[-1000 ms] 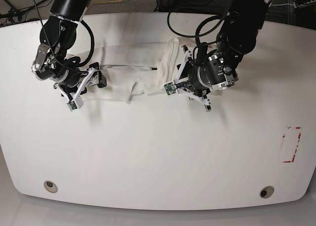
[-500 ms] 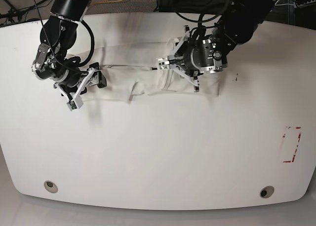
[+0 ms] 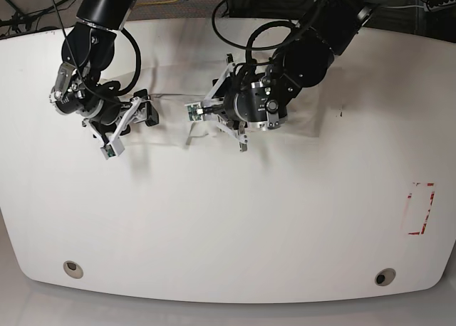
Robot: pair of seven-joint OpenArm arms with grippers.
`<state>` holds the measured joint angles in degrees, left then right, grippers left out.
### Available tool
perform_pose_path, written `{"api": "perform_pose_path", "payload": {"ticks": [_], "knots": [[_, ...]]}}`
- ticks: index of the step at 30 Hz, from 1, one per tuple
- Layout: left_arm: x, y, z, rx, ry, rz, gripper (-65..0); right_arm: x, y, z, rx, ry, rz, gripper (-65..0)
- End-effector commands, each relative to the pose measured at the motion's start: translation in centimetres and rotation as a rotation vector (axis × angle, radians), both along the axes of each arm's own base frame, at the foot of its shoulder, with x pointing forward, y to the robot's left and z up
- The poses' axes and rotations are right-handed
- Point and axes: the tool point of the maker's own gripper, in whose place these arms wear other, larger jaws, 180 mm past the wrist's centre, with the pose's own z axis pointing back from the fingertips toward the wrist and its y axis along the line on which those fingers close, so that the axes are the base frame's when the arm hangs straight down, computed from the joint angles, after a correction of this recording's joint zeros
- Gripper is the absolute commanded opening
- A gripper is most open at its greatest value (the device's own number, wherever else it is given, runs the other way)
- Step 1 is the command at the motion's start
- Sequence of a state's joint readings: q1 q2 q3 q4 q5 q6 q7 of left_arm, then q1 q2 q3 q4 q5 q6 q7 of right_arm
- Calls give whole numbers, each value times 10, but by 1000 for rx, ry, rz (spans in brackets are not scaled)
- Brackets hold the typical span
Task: Fold the T-shirt properly
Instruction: 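Fold the shirt's side with the left gripper toward the right gripper, then grasp the shirt's other end with the right gripper and fold it inward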
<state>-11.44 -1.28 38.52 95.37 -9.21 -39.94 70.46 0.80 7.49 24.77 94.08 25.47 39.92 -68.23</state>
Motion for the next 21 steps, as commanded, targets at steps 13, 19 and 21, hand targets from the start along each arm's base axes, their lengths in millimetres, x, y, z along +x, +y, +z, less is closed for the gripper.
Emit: {"api": "perform_pose_path", "payload": {"ticks": [13, 19, 21], "knots": [[59, 63, 64, -125, -186, 249, -499, 22, -6, 26, 1, -90, -9, -190], [55, 138, 44, -127, -128, 523, -574, 29, -30, 44, 77, -143, -107, -184], [46, 158, 34, -119, -101, 593, -612, 32, -40, 47, 104, -139, -141, -185]]}}
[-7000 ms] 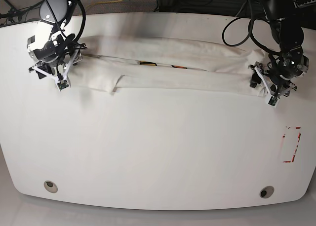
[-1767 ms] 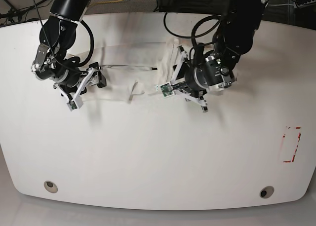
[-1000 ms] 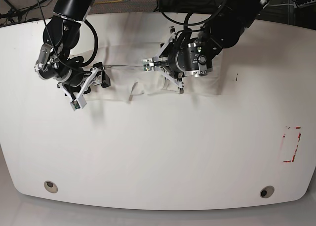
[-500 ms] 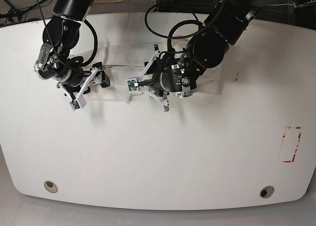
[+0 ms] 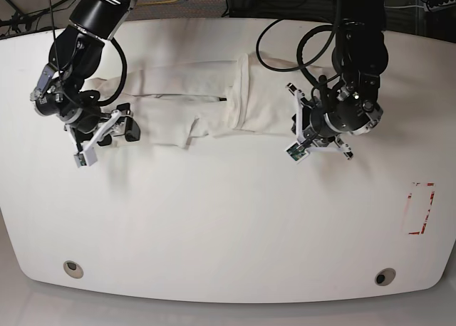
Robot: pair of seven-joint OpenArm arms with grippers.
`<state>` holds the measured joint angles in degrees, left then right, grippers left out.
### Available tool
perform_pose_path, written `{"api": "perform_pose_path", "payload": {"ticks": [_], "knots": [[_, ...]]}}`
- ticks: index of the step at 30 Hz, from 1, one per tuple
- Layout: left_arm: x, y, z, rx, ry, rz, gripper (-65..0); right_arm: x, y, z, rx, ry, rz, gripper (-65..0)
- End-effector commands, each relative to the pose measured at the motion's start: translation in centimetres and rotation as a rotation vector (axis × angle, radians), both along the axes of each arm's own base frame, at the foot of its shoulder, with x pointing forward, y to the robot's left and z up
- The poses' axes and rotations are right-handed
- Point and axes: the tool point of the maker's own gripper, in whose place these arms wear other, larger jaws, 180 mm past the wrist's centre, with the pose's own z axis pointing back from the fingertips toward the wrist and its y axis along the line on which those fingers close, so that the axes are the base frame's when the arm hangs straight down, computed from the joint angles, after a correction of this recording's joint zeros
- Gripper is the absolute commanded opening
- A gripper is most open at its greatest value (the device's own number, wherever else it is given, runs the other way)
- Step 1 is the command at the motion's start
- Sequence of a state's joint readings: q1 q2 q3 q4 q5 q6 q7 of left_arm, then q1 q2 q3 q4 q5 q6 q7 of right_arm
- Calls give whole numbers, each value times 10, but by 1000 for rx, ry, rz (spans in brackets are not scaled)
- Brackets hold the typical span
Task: Fold the T-shirt properly
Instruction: 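Grasp the shirt's other end with the right gripper and fold it inward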
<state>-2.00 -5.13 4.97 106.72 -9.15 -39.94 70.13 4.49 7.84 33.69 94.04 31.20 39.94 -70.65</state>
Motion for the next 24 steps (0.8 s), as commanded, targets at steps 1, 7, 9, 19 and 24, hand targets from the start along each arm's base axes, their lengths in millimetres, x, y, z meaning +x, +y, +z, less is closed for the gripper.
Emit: {"api": "perform_pose_path", "payload": {"ticks": [1, 7, 9, 19, 24], "knots": [[-3, 13, 2, -33, -12, 56, -614, 13, -12, 17, 40, -49, -35, -187], [-30, 43, -22, -26, 67, 156, -618, 3, -56, 9, 53, -6, -145, -187], [-33, 51, -25, -26, 78, 186, -618, 0, -64, 4, 82, 7, -168, -185], [-49, 49, -48, -65, 134, 195, -617, -25, -90, -21, 144, 92, -220, -189], [-51, 50, -53, -66, 150, 201, -617, -51, -71, -47, 181, 165, -218, -190]]}}
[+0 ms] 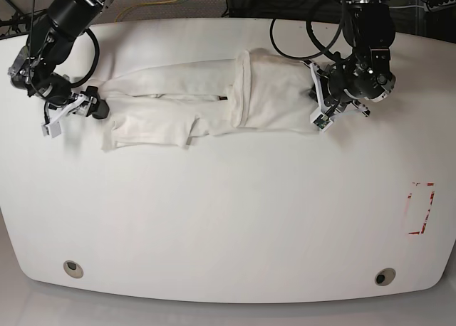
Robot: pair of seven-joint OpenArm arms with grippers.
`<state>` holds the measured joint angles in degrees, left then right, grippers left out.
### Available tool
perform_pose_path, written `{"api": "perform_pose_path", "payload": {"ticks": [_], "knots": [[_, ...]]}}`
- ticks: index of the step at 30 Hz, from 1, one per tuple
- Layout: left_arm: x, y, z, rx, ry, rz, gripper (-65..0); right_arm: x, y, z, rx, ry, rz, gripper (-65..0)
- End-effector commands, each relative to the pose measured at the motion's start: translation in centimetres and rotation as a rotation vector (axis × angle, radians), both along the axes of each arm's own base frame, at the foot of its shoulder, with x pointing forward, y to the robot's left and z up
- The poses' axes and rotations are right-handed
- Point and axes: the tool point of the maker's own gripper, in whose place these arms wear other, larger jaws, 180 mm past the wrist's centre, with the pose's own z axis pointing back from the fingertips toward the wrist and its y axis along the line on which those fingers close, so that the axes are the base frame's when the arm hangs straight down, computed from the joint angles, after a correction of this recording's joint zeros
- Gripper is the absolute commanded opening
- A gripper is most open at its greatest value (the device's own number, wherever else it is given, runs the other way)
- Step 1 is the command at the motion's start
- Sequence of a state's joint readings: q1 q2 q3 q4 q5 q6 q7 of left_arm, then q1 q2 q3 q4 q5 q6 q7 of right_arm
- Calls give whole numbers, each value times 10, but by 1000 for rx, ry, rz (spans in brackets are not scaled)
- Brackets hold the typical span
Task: Fold the T-shirt properly
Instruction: 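Grasp the shirt's other end with the right gripper and fold it inward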
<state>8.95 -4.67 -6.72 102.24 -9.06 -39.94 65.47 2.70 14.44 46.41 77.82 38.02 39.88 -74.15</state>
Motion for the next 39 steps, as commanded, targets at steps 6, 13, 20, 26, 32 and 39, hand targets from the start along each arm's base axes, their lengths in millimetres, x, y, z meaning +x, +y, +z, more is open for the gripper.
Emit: {"api": "perform_pose_path", "payload": {"ticks": [6, 13, 20, 26, 32, 39], "knots": [[7, -1, 7, -12, -34, 0, -617, -17, 35, -18, 83, 18, 4, -192], [8, -3, 8, -17, -35, 0, -615, -15, 47, -21, 110, 15, 5, -447], [20, -8, 11, -29, -50, -2, -615, 0, 37, 7, 23, -66, 19, -650], [33, -22, 8, -78, -41, 8, -615, 1, 30, 52, -127, -165, 57, -650], [37, -43, 6, -134, -30, 13, -614, 7, 64, 94, -237, -282, 172, -650], [36, -66, 6, -191, -22, 16, -614, 14, 146, 106, -157, -362, 372, -650]]}}
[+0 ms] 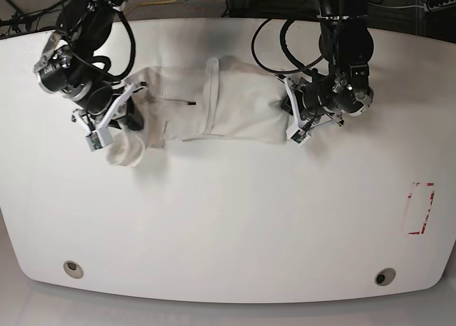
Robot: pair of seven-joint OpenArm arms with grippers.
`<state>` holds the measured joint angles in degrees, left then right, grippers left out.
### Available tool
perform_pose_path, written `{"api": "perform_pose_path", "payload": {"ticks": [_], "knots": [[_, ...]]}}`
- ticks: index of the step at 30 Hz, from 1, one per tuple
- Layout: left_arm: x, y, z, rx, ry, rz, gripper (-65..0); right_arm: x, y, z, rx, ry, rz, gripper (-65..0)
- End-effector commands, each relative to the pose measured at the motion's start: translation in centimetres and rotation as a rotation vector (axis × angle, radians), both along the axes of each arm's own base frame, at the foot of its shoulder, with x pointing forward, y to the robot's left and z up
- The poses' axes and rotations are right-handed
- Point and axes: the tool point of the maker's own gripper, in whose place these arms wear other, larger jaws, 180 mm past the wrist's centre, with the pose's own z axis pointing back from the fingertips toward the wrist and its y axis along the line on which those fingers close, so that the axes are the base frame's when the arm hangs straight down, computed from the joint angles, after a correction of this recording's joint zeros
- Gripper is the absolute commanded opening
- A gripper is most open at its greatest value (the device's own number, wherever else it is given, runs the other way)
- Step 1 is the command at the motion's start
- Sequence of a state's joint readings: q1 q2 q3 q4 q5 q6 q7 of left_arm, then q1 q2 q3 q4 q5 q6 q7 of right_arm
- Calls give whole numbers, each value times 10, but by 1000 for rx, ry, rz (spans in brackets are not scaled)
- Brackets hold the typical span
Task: Fold the T-shirt properly
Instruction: 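Grasp the shirt's other end with the right gripper and fold it inward, then bring both grippers together over the shirt to fold it in half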
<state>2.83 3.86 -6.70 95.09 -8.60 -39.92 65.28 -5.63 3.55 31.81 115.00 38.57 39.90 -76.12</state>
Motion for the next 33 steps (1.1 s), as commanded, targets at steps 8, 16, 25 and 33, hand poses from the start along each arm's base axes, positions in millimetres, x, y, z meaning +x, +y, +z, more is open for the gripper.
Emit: {"api": "perform_pose_path", "payload": {"ticks": [8, 16, 25, 33], "knots": [[10, -11, 11, -40, -38, -3, -614, 5, 98, 26, 243, -90, 191, -650], [10, -9, 8, -41, -31, 1, -614, -1, 147, 34, 324, -90, 287, -650], [12, -13, 10, -60, -48, 3, -614, -7, 177, 24, 383, -38, 355, -650], [13, -13, 11, -62, -52, 2, -614, -7, 201, 24, 452, -41, 400, -650]]}}
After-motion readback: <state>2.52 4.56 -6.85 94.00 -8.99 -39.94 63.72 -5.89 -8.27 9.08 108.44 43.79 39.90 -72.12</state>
